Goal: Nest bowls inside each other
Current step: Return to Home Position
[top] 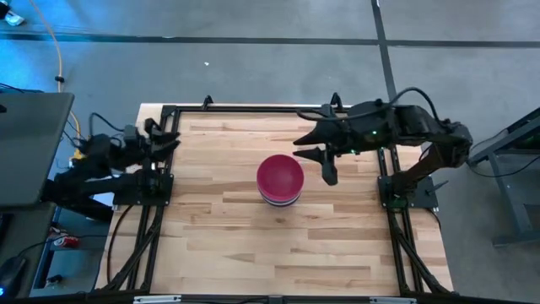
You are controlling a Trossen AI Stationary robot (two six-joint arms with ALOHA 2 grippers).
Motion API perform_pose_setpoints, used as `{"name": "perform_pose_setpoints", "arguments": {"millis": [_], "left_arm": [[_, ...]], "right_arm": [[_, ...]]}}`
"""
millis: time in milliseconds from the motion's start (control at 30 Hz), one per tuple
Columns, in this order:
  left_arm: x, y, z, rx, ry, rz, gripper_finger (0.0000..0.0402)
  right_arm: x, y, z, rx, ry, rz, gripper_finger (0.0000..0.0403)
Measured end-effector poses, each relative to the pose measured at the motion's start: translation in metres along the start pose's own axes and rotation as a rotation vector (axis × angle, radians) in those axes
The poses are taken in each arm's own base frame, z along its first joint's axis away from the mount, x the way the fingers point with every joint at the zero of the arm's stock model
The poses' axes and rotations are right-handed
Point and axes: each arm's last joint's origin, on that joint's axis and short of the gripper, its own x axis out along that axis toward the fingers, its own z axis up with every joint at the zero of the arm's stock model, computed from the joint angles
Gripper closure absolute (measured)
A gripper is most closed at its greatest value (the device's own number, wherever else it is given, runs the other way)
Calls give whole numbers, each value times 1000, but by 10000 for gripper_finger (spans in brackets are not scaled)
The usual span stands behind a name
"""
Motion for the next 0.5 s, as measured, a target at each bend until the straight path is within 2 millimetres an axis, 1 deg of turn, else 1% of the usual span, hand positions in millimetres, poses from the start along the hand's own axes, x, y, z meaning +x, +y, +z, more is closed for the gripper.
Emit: {"name": "perform_pose_setpoints", "arguments": {"millis": [100, 167, 267, 500], "left_arm": [[11, 1, -14, -26, -61, -14, 271], [14, 2, -17, -37, -119, -25, 271], [17, 2, -21, -44, -161, -24, 271], [22, 3, -29, -75, -258, -48, 271]], "right_arm": [[-3, 4, 2, -54, -30, 14, 292], [-5, 8, 3, -97, -43, 29, 292], [-11, 12, 8, -155, -98, 46, 292], [-25, 23, 21, -283, -265, 81, 292]]}}
